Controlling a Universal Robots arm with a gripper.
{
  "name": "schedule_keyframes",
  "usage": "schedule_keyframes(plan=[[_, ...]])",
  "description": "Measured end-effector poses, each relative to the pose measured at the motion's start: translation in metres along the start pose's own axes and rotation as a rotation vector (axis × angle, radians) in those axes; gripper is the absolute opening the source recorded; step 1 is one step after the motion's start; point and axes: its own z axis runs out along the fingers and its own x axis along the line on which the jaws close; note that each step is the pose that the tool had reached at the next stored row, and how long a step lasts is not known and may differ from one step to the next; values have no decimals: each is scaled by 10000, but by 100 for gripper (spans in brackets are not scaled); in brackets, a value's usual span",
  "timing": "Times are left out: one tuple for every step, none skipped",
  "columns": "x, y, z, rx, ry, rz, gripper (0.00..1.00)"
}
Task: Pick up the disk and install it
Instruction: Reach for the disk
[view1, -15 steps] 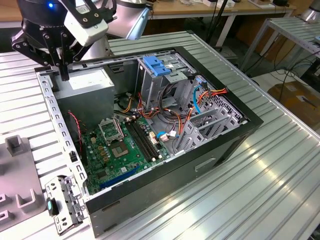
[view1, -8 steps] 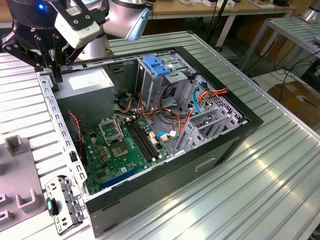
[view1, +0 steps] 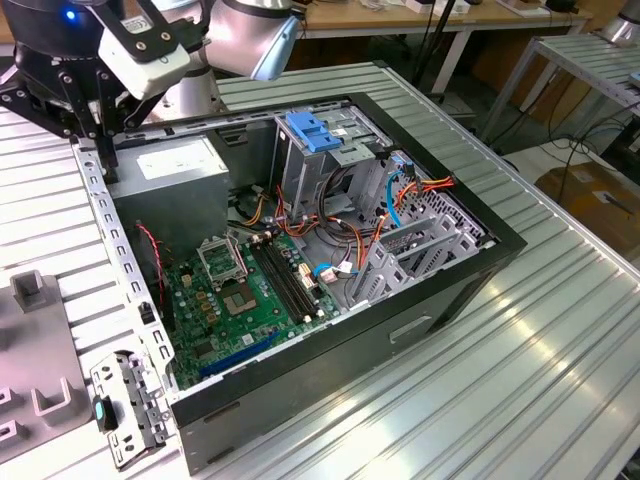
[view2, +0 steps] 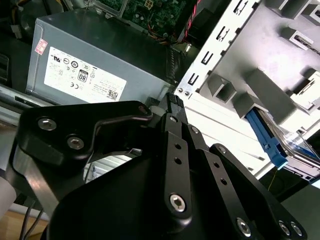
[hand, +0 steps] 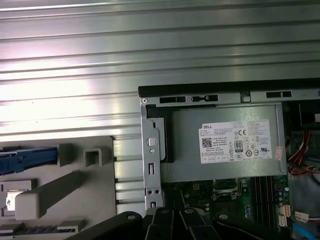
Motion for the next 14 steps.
schedule_keyframes(plan=[[11, -1, 1, 0, 6, 0, 11], [26, -2, 3, 1, 13, 0, 11], [43, -3, 4, 1, 21, 0, 11], [67, -5, 6, 3, 36, 0, 11], [82, -6, 8, 3, 45, 1, 11], [93, -7, 9, 4, 52, 1, 11], [106, -8, 10, 5, 59, 1, 11], [118, -9, 11, 5, 65, 2, 11], [129, -10, 13, 5, 69, 2, 11], [138, -11, 13, 6, 73, 2, 11], [150, -12, 15, 6, 78, 2, 11], [160, -13, 16, 6, 83, 2, 11], [168, -13, 17, 6, 85, 3, 11], [182, -14, 18, 7, 91, 2, 11]])
